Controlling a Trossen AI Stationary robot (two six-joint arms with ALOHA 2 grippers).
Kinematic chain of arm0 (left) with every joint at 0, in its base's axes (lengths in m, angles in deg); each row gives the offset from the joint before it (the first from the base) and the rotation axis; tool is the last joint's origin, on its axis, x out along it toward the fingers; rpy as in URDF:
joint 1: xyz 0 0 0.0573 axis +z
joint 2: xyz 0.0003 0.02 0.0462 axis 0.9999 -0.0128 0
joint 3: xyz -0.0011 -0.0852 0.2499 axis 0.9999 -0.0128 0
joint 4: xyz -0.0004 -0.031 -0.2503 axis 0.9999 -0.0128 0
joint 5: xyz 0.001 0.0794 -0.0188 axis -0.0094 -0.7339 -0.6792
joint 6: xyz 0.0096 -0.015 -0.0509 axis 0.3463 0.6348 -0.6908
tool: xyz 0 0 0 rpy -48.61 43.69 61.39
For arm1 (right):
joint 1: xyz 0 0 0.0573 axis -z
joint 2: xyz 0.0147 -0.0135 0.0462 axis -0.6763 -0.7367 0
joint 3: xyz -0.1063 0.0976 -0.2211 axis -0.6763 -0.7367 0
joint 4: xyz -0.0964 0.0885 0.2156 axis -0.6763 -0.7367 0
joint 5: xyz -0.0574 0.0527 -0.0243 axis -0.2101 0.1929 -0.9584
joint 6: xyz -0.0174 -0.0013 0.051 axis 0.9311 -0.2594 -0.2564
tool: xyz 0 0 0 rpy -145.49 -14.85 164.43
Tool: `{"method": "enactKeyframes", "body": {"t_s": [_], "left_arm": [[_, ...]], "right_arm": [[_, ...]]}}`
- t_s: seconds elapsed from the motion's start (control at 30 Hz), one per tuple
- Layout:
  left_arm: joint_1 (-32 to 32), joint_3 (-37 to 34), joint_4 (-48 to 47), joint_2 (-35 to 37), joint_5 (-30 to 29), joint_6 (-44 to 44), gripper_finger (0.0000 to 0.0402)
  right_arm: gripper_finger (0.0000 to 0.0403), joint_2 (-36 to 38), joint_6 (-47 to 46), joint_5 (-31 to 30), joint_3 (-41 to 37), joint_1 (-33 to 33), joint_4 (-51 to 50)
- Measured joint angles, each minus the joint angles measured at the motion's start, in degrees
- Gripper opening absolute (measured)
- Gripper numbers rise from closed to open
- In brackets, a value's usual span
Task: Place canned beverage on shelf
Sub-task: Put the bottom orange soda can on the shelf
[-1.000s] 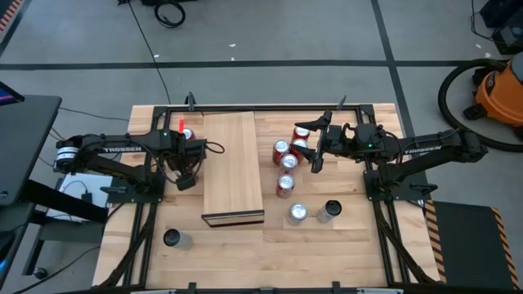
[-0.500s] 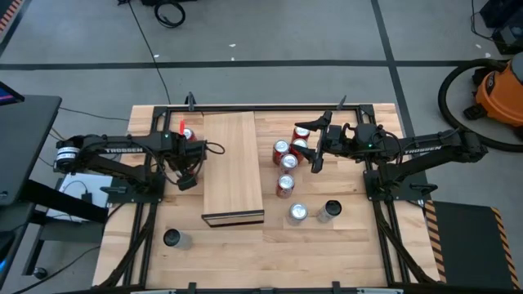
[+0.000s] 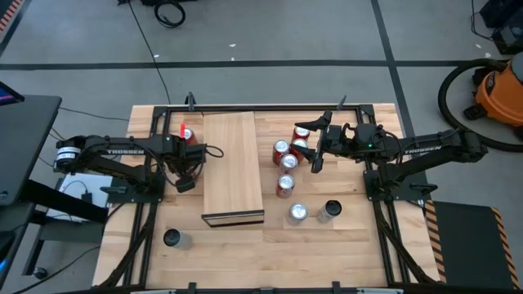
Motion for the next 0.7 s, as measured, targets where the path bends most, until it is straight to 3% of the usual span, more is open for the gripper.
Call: {"method": "enactKeyframes", "body": {"t_s": [0.17,0.3,0.53,0.7], "left_arm": [[0.00,0.25,-0.39,0.04,0.17,-0.78,0.0305],[0.00,2.80,-3.69,-0.07,0.49,-0.81,0.0297],[0.07,13.77,-10.25,-0.02,0.05,-0.55,0.0302],[0.08,24.02,-18.49,-1.94,-5.19,0.04,0.0302]], "right_arm": [[0.0323,0.00,0.00,0.00,0.00,0.00,0.00],[0.0323,0.00,0.00,0.00,0.00,0.00,0.02],[0.0323,-0.01,0.00,-0.07,0.00,0.00,0.08],[0.0323,0.00,0.00,-0.09,0.00,0.00,0.13]]}}
